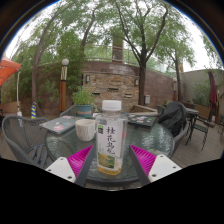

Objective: Pour water

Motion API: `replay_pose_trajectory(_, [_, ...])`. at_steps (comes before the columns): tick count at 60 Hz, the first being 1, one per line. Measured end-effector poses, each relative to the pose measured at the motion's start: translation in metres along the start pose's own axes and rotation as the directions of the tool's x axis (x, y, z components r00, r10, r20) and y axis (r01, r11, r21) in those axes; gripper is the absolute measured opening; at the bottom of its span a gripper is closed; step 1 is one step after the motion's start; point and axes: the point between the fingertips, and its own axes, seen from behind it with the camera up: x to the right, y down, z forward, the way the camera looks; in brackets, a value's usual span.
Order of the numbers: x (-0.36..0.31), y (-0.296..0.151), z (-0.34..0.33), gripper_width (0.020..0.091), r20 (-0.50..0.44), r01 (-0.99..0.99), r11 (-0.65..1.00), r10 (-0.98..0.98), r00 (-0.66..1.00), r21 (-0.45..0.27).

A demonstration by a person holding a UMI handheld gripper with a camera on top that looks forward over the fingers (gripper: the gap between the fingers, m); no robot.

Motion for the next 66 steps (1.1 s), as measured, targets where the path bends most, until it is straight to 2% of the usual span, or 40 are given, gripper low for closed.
replay_pose_trajectory(13, [0.001,-0.013,0.028,0.0777,-0.067,0.059,0.997,-0.056,0.996,0.043])
replay_pose_trajectory(15, [0.001,-0.016,0.032,0.0751,-0.074,0.058,0.997,-0.054,0.996,0.06])
replay_pose_trajectory(17, [0.003,-0.021,0.042,0.0685,-0.081,0.058,0.996,-0.052,0.995,0.074])
replay_pose_trajectory(20, [0.006,-0.02,0.047,0.0654,-0.095,0.047,0.996,-0.039,0.995,0.082])
replay_pose_trajectory(28, [0.0,-0.019,0.053,0.0636,-0.046,0.026,0.994,-0.022,0.999,0.103])
replay_pose_trajectory(40, [-0.007,-0.014,0.063,0.0633,0.06,-0.018,0.999,0.015,0.998,0.045])
replay_pose_trajectory(41, [-0.007,-0.014,0.063,0.0601,0.063,-0.023,0.999,0.02,0.998,0.045])
replay_pose_trajectory(46, [-0.008,-0.016,0.065,0.0564,0.066,-0.008,0.998,0.004,0.998,0.061])
replay_pose_trajectory(47, [-0.008,-0.016,0.066,0.053,0.069,0.0,0.998,-0.005,0.998,0.064])
replay_pose_trajectory(49, [-0.008,-0.017,0.07,0.051,0.071,0.015,0.998,-0.02,0.997,0.069])
replay_pose_trajectory(54, [0.002,-0.022,0.078,0.0497,0.036,0.163,0.985,-0.165,0.986,0.059])
replay_pose_trajectory(59, [0.019,-0.05,0.098,0.0496,-0.038,0.397,0.915,-0.395,0.918,0.075])
replay_pose_trajectory(62, [0.024,-0.063,0.116,0.0497,-0.089,0.565,0.822,-0.558,0.825,0.077])
replay_pose_trajectory(66, [0.028,-0.085,0.136,0.0496,-0.162,0.786,0.615,-0.771,0.615,0.062])
